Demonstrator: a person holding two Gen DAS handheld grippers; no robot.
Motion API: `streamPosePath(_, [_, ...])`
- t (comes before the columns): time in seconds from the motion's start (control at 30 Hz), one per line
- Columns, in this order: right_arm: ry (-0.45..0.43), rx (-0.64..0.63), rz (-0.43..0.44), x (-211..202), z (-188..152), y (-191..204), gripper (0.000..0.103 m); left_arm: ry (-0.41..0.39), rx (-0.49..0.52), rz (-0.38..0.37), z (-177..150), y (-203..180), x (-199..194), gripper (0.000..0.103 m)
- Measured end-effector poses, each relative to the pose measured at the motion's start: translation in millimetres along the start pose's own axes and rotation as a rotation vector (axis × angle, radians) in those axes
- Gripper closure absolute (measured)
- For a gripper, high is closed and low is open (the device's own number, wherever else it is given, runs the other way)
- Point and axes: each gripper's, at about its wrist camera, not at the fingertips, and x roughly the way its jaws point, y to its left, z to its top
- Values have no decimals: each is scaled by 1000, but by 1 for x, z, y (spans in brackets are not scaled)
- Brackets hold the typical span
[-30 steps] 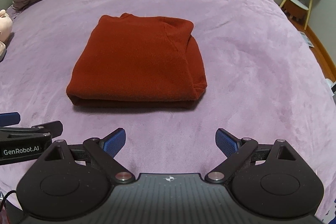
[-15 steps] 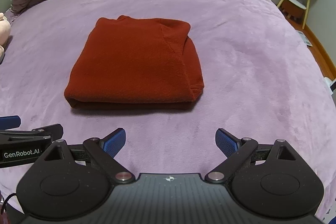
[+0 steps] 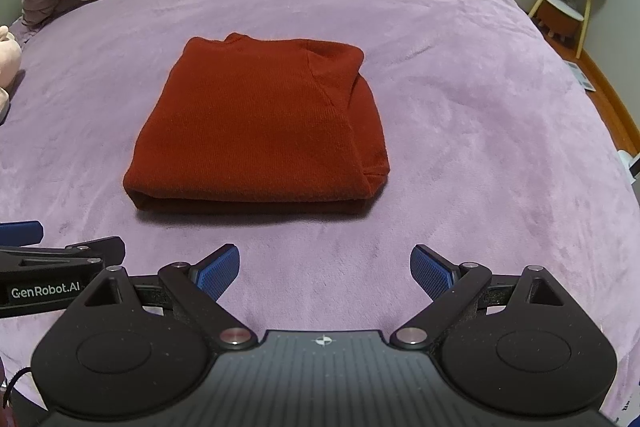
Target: Fold small clothes
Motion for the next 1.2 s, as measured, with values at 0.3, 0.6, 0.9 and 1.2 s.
streamPosePath(0.3, [2,2,1,-1,2,1,10,-1,0,-6,2,-3,-2,5])
streamPosePath(0.6, [-3,10,2,-1,4,-1,10,1,-2,-3,3,-2,-1,5])
streamPosePath(0.9, [-5,15,1,0,5,-2,10,-2,-3,0,4,-4,0,5])
streamPosePath(1.2, [-6,14,2,0,6,-2,10,0,-2,-4,5,-4,0,5])
